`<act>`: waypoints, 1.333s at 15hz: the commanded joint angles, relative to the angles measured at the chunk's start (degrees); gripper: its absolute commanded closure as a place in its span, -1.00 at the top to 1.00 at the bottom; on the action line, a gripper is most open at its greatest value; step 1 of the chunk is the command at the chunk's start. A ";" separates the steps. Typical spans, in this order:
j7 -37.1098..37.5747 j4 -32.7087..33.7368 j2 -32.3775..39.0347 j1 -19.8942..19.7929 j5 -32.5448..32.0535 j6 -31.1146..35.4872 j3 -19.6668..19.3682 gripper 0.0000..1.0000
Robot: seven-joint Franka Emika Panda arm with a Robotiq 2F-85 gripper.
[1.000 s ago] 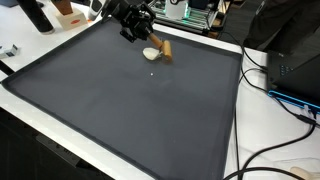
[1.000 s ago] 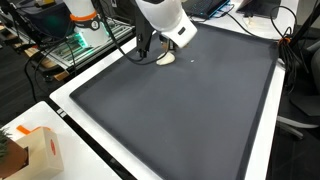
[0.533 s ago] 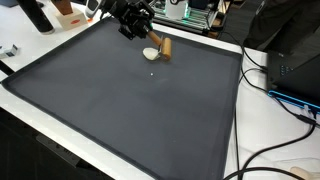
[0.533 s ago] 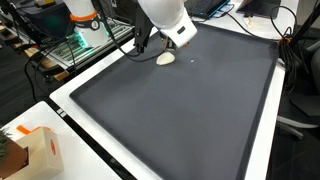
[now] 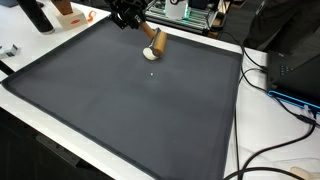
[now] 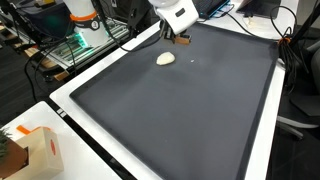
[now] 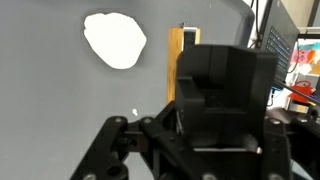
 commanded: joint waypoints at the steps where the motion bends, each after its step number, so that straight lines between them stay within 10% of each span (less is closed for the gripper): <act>1: 8.98 -0.73 -4.63 0.98 -4.55 -0.94 -0.66 -0.61; 20: 39.10 -2.07 -22.28 7.35 -28.60 0.47 2.01 -0.61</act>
